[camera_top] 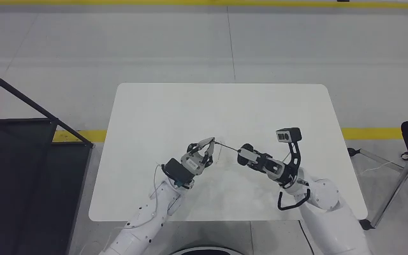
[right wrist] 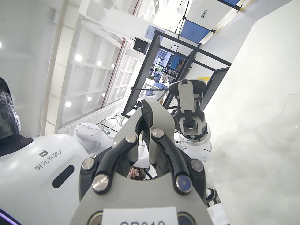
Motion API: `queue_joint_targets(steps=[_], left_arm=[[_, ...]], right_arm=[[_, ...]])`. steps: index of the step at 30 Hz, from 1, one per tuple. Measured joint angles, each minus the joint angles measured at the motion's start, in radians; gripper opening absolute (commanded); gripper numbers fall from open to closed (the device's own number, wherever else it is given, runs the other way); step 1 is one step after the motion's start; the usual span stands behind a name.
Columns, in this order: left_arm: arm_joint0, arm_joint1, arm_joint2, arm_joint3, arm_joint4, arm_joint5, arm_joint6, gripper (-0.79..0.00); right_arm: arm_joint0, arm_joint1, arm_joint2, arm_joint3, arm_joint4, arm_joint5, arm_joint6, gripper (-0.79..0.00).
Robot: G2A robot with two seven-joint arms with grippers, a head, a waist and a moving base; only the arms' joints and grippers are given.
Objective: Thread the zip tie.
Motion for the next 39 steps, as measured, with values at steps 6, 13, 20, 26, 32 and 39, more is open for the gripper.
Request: queue_joint_targets(steps=[6, 13, 20, 26, 32, 39], left_arm=[[0.007, 0.003, -0.006, 0.0, 0.02, 0.001, -0.014, -0.785], [0.013, 0.005, -0.011, -0.001, 0.04, -0.004, -0.025, -0.785], [0.02, 0.009, -0.016, -0.001, 0.06, -0.004, -0.033, -0.785], [0.024, 0.011, -0.02, -0.005, 0.07, -0.008, -0.045, -0.785], [0.027, 0.011, -0.02, -0.009, 0.065, -0.017, -0.051, 0.0], [0.04, 0.013, -0.029, -0.038, 0.029, -0.041, -0.055, 0.0]], right_arm=[[-0.008, 0.002, 0.016, 0.004, 0.055, -0.037, 0.043, -0.785], [-0.021, 0.004, 0.034, 0.007, 0.127, -0.082, 0.105, -0.785], [-0.036, 0.007, 0.052, 0.005, 0.179, -0.119, 0.161, -0.785], [-0.047, 0.009, 0.064, 0.001, 0.198, -0.13, 0.183, -0.785], [-0.034, 0.011, 0.059, 0.0, 0.147, -0.081, 0.188, -0.785], [-0.033, 0.011, 0.065, -0.037, 0.018, -0.093, 0.115, -0.785]])
